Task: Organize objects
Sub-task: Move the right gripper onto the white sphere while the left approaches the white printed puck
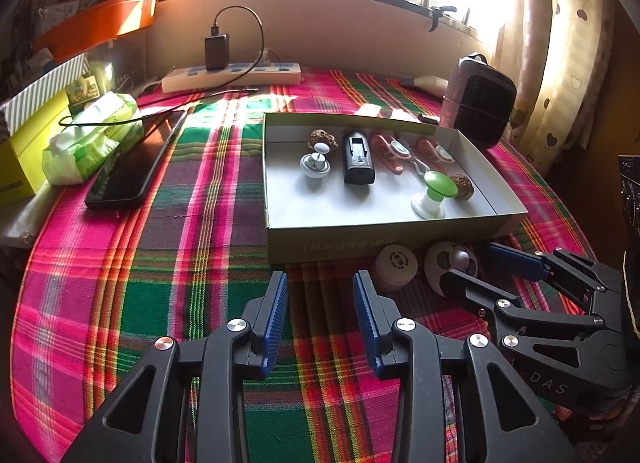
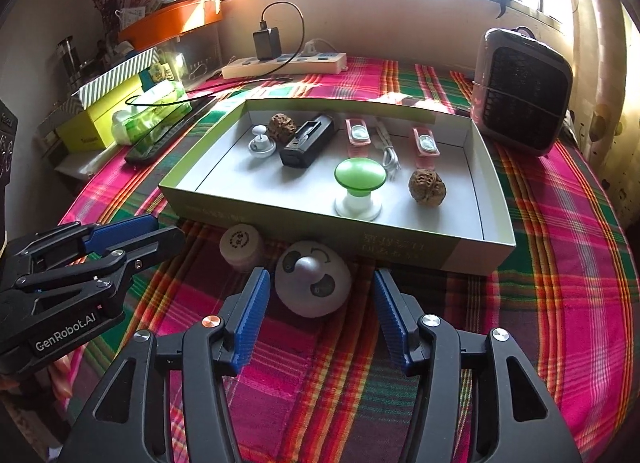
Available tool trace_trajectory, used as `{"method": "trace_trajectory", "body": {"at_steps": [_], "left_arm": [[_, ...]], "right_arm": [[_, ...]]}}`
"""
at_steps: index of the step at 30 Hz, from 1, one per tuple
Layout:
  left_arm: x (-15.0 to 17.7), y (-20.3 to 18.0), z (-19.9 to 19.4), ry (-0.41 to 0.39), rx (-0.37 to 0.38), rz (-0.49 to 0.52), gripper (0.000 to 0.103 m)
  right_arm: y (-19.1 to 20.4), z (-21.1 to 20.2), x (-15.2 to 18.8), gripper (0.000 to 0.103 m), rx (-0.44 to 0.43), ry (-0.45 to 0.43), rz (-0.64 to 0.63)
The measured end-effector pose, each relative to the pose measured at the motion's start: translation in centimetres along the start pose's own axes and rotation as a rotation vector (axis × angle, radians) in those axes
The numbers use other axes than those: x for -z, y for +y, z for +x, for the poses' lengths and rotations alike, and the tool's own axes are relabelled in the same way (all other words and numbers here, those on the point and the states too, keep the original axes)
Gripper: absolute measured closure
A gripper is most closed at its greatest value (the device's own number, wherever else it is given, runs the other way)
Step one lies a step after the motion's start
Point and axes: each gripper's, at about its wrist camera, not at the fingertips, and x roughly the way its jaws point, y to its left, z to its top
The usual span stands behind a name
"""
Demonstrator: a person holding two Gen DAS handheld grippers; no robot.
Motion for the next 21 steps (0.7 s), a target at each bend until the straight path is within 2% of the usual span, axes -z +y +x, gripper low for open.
{"method": "trace_trajectory", "body": {"at_steps": [10, 21], "left_arm": [[0.0, -0.2, 0.6, 0.022, 0.039, -0.002, 0.071], [-0.2, -0.8, 1.1, 0.04, 0.106, -0.007, 0.071]], "right_arm": [[0.4, 1.3, -0.3, 0.047, 0.077, 0.034, -0.041], [-0.6, 1.2, -0.2, 0.047, 0.068, 0.035, -0.008]]}}
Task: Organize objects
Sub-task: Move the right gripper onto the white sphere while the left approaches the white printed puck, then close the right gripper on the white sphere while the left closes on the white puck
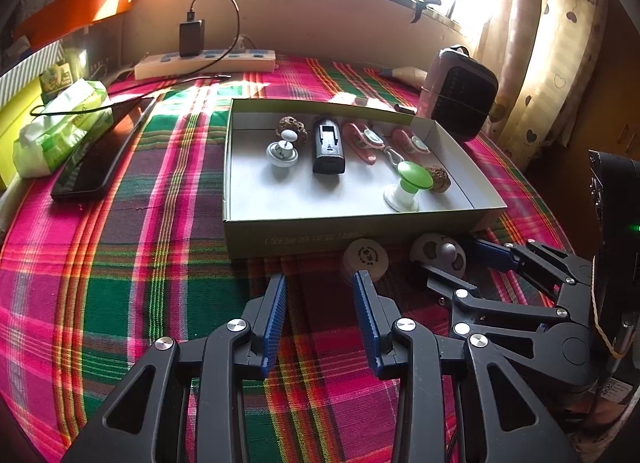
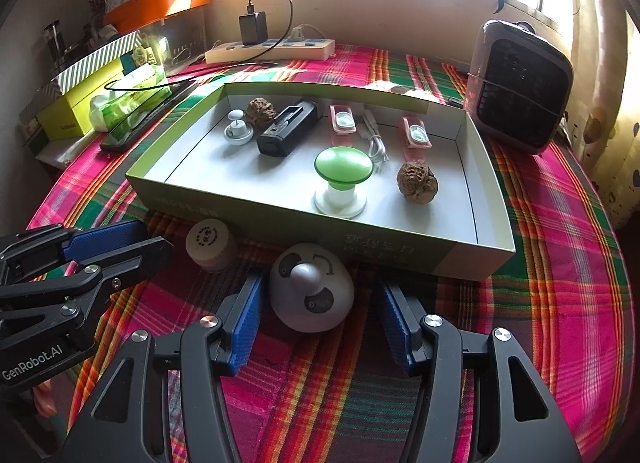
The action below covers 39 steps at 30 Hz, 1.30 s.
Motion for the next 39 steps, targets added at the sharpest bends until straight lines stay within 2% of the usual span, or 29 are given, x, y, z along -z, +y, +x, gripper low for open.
{"method": "trace_trajectory", "body": {"at_steps": [9, 19, 34, 39], "left_arm": [[-0.2, -1.2, 0.4, 0.011, 0.011, 0.029, 0.071], [-0.6, -2.4, 1.7, 0.036, 0.0, 0.066, 0.066], [-1.2, -2.8, 2.6, 0.029, -0.03, 0.065, 0.066], [-1.3, -2.7, 2.7, 0.026, -0.035, 0.055, 0.069]], "right_arm": [[-0.7, -0.4, 0.3, 0.06, -0.003, -0.007, 0.018], [-1.8, -0.8, 0.7, 0.061, -0.004, -0.01, 0.05], [-2.2, -1.0, 0.8, 0.061, -0.022, -0.014, 0.07], [-2.3, -1.0, 0.8, 0.061, -0.024, -0.014, 0.072]]}}
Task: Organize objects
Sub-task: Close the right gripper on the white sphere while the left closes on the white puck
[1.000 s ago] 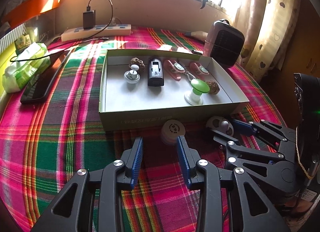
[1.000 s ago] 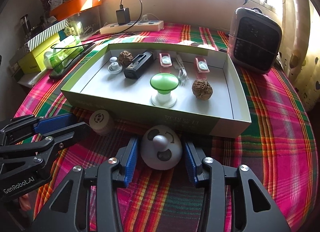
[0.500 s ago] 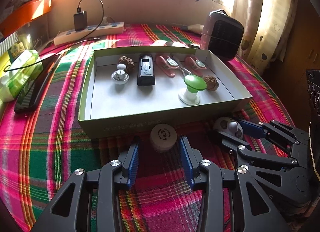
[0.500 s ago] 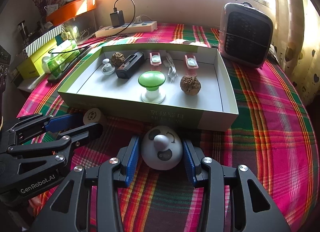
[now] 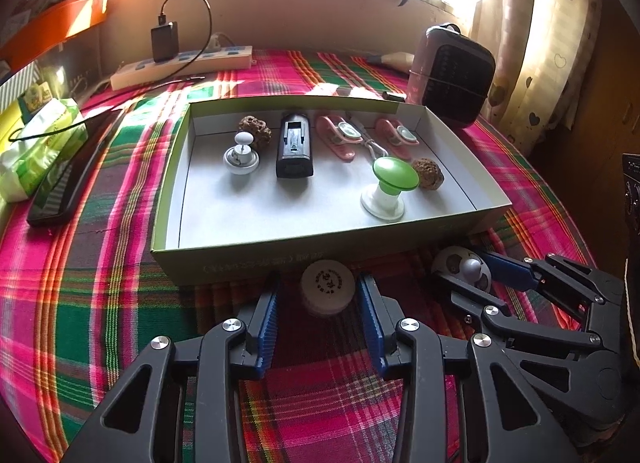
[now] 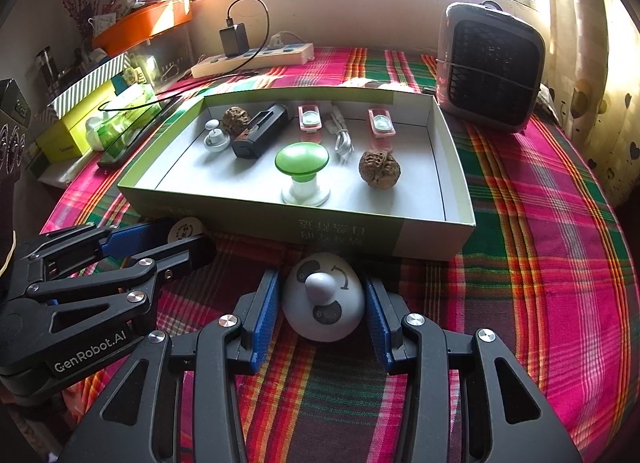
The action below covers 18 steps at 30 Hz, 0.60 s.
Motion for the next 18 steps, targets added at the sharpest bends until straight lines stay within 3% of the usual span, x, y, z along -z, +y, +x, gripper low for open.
{"method": "trace_trajectory", "body": {"at_steps": [3, 18], "left_arm": [[-0.01, 0.14, 0.04, -0.001, -0.01, -0.005, 0.076], [0.08, 0.13, -0.05, -0.003, -0.009, -0.007, 0.076]], "right_arm": [[-0.02, -0.03, 0.0, 0.061, -0.002, 0.0, 0.001], [0.0, -0.01, -0.03, 0.061, 0.0, 0.0, -0.001]]}}
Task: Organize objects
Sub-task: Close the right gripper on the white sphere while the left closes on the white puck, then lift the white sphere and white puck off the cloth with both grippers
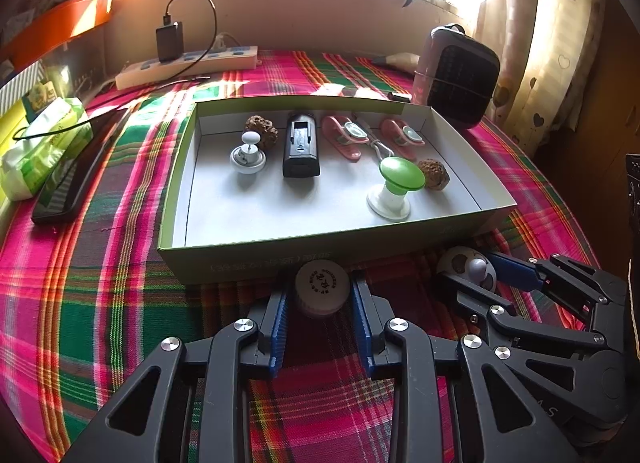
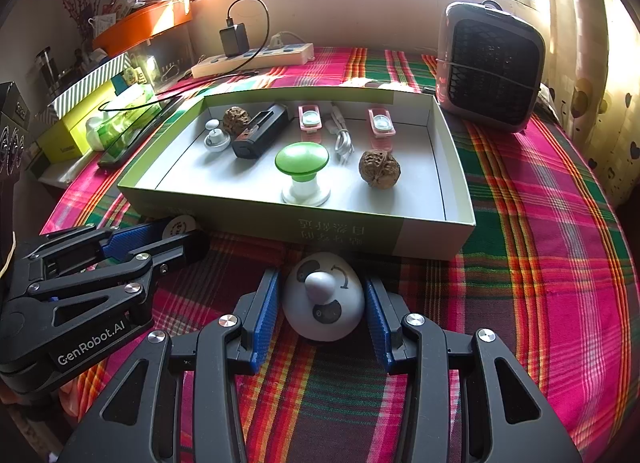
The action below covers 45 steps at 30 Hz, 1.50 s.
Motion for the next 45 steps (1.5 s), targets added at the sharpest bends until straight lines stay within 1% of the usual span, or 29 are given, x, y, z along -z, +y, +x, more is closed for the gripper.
{"method": "trace_trajectory", "body": {"at_steps": [15, 20, 22, 30, 34, 38, 41, 45], "left_arm": [[0.2, 0.2, -0.7, -0.01, -0.011, 0.009, 0.076], [0.3, 0.2, -0.8, -0.011, -0.011, 0.009, 0.076], [0.3, 0.2, -1.0, -0.014, -0.009, 0.01, 0.076], [0.4, 0.3, -1.2, -0.017, -0.01, 0.007, 0.076], [0.4, 0.3, -1.3, -0.019, -0.01, 0.008, 0.076], [0.4, 0.3, -1.3, -0.019, -0.011, 0.008, 0.076], [0.5, 0.3, -1.4, -0.02, -0.011, 0.009, 0.076], [0.5, 0.3, -1.4, -0.017, -0.012, 0.011, 0.076]], "right_arm": [[0.3, -0.3, 0.0, 0.064, 0.024, -0.017, -0.017], [0.5, -0.8, 0.0, 0.07, 0.021, -0.042, -0.025], [0.5, -0.9, 0.0, 0.07, 0.021, -0.043, -0.024], [0.4, -1.4, 0.1, 0.075, 0.007, -0.06, -0.016], [0.3, -1.4, 0.2, 0.075, 0.0, -0.06, -0.009], [-0.1, -1.4, 0.2, 0.075, -0.032, -0.055, 0.019], [0.0, -1.4, 0.2, 0.075, -0.033, -0.055, 0.023], [0.0, -1.4, 0.3, 0.075, -0.055, -0.05, 0.032]]}}
